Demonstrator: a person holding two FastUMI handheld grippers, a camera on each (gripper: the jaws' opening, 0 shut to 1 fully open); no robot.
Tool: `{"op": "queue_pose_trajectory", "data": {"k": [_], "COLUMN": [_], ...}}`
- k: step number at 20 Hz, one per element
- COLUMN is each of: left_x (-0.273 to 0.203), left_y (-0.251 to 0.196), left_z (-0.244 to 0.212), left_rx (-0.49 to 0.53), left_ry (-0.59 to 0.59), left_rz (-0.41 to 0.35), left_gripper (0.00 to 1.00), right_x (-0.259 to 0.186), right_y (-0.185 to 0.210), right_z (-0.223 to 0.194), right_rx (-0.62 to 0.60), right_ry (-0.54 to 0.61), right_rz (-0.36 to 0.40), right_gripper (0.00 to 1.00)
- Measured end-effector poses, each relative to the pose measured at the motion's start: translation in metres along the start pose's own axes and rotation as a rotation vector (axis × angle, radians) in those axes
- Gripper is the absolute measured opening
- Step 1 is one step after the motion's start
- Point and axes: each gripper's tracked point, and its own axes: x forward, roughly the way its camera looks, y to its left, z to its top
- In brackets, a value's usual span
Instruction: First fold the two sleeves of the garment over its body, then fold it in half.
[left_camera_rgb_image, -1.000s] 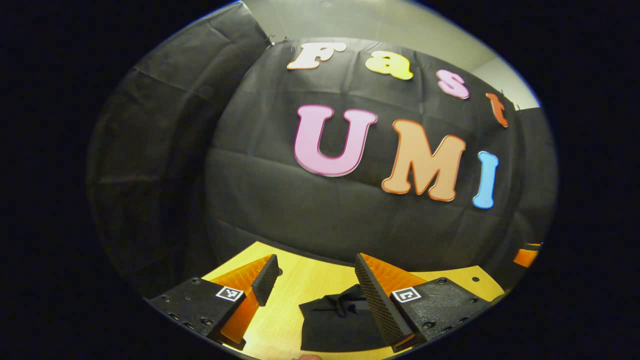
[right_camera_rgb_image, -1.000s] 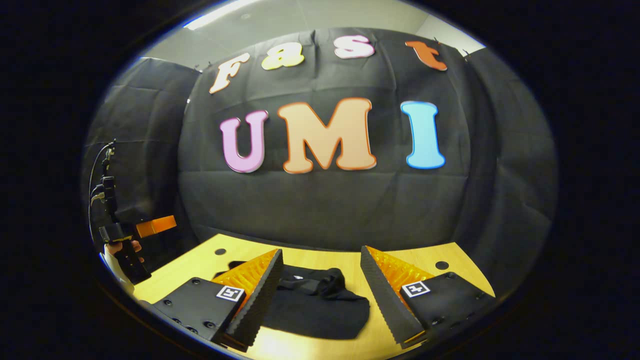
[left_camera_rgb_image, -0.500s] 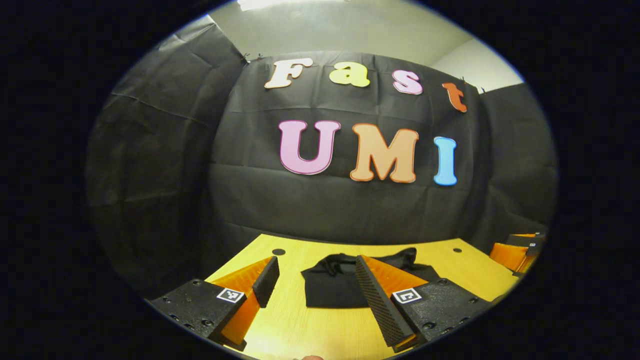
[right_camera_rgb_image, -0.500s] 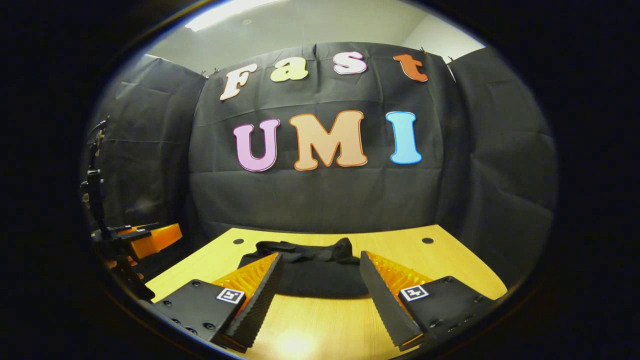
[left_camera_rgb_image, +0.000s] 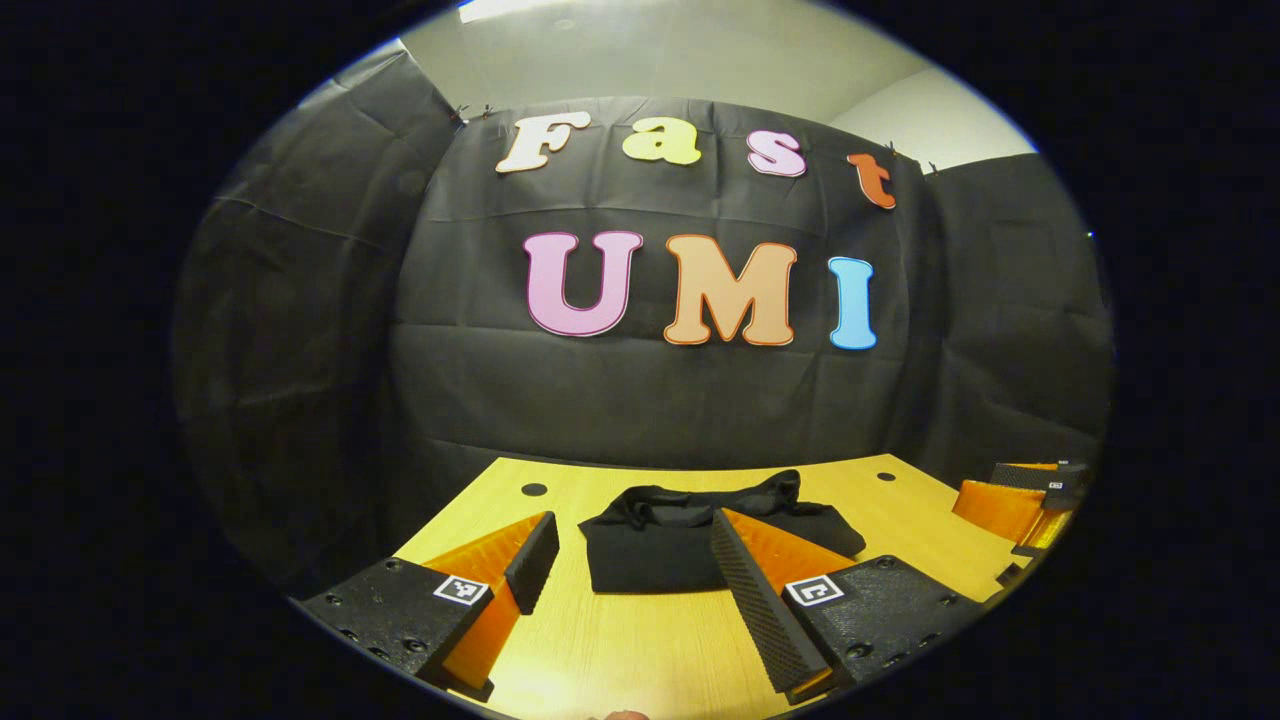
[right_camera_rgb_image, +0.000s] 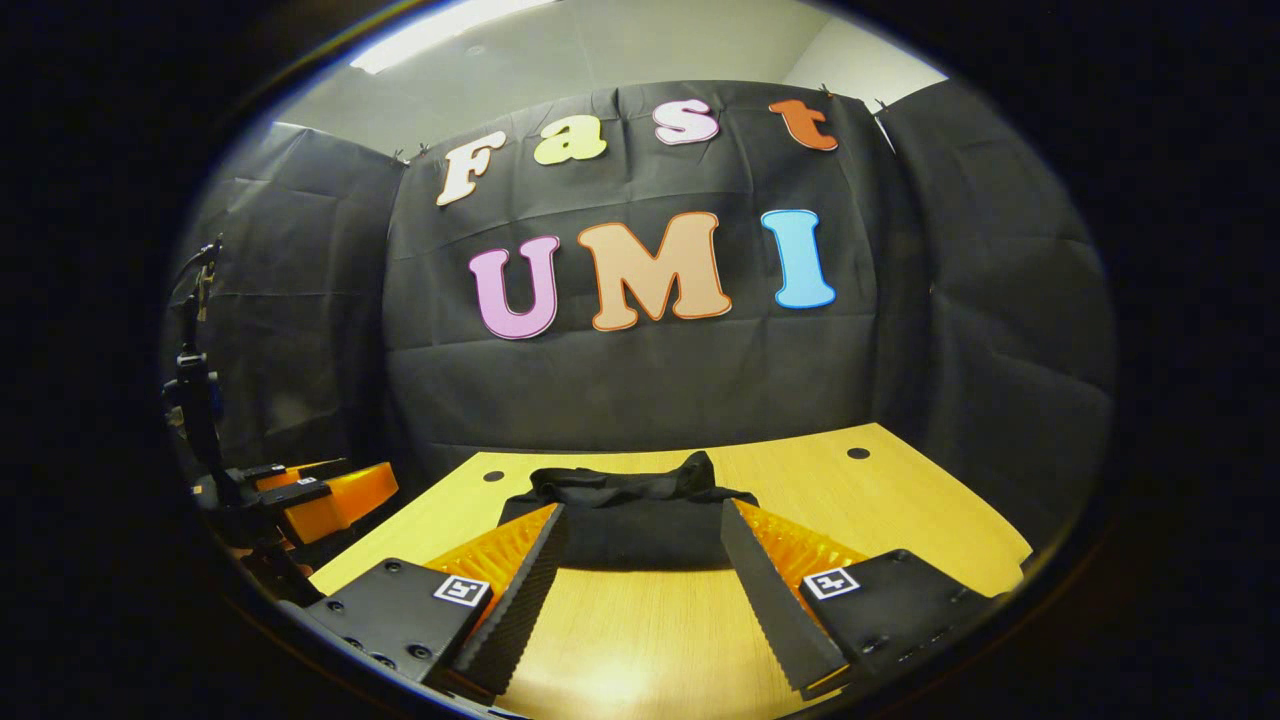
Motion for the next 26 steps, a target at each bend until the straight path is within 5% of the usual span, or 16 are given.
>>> {"op": "queue_pose_trajectory", "data": {"k": [26], "left_x": [0.019], "left_y": [0.011], "left_z": [0.006], "left_rx": [-0.003], "left_ry": [0.002], "left_rz": [-0.078], "left_gripper": [0.89], "right_x": [-0.003], "right_y": [0.024], "right_z": [-0.012], "right_rx": [0.024], "right_ry": [0.022], "right_rz": [-0.016], "right_gripper": [0.98]}}
